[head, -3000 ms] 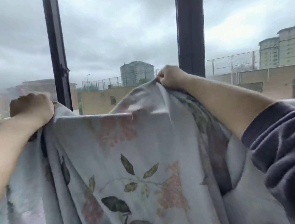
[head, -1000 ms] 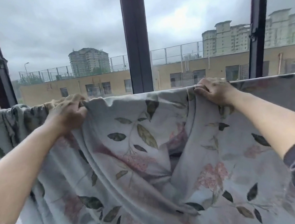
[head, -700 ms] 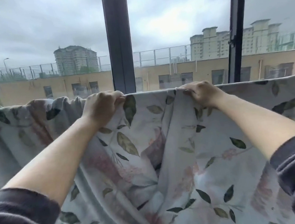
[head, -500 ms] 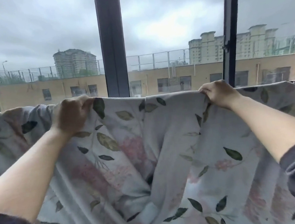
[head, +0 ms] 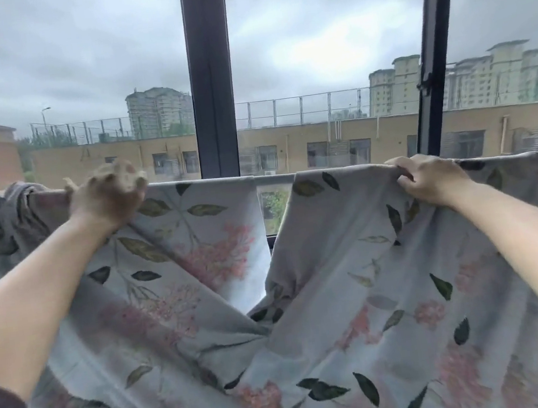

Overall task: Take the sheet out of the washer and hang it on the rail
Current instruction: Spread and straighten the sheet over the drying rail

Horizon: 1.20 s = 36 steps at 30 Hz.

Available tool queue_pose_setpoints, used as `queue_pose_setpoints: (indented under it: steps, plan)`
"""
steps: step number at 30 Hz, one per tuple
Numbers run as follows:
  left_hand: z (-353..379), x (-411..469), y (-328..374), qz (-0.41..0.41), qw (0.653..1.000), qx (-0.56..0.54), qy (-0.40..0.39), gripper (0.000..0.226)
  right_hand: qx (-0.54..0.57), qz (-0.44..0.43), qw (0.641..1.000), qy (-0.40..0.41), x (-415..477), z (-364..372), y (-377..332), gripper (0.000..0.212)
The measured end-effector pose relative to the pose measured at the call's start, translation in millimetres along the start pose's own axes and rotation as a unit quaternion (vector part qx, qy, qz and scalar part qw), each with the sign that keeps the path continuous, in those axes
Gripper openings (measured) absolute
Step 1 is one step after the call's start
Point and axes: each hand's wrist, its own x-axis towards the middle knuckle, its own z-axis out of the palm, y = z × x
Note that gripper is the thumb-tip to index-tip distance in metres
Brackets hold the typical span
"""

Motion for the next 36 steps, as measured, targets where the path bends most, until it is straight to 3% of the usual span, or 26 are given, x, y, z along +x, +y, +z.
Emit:
queue_pose_setpoints:
  steps: [4,7,10,12,15,17,19,21,23,25,27,30,31,34,36]
  plan:
    - [25,-18,53,0.207,0.978,0.003,0.028,0.040,0.000,-0.027,0.999,0.028,1,6,2,0.039]
    - [29,-13,50,0.222,0.967,-0.080,0.094,0.033,0.042,-0.040,0.997,0.050,0,3,18,0.045]
    - [24,-3,22,0.144,0.977,-0.058,0.147,0.036,0.080,-0.013,0.995,0.064,-3,-8,35,0.052]
    - [12,5,-5,0.034,0.984,0.010,0.175,0.036,0.079,0.022,0.994,0.074,-4,-10,45,0.053]
    - [-4,18,-46,-0.108,0.980,0.084,0.143,0.023,0.066,0.052,0.994,0.074,-2,-10,53,0.053]
    - [-11,21,-49,-0.135,0.978,0.106,0.114,0.028,0.052,0.055,0.995,0.067,0,-8,52,0.052]
    - [-11,14,-26,-0.034,0.984,0.123,0.124,0.042,0.034,0.055,0.996,0.064,1,-5,48,0.049]
    - [-5,-3,12,0.162,0.971,0.102,0.142,0.048,0.017,0.056,0.996,0.070,2,-2,46,0.045]
    - [14,-26,44,0.389,0.909,0.091,0.117,0.035,-0.002,0.055,0.995,0.078,1,0,46,0.042]
    - [43,-49,70,0.532,0.837,0.128,0.022,0.043,-0.015,0.057,0.995,0.083,0,0,47,0.039]
    - [71,-64,86,0.533,0.806,0.242,-0.092,0.070,-0.020,0.060,0.995,0.081,2,1,48,0.038]
    - [100,-73,102,0.453,0.777,0.389,-0.201,0.098,-0.023,0.054,0.995,0.086,3,2,54,0.038]
    - [103,-77,108,0.446,0.767,0.404,-0.223,0.090,-0.027,0.049,0.994,0.089,3,3,55,0.038]
    - [95,-78,121,0.476,0.720,0.435,-0.256,0.032,-0.031,0.052,0.994,0.087,5,5,57,0.035]
    - [70,-64,120,0.480,0.785,0.353,-0.167,0.021,-0.022,0.056,0.995,0.081,8,5,54,0.032]
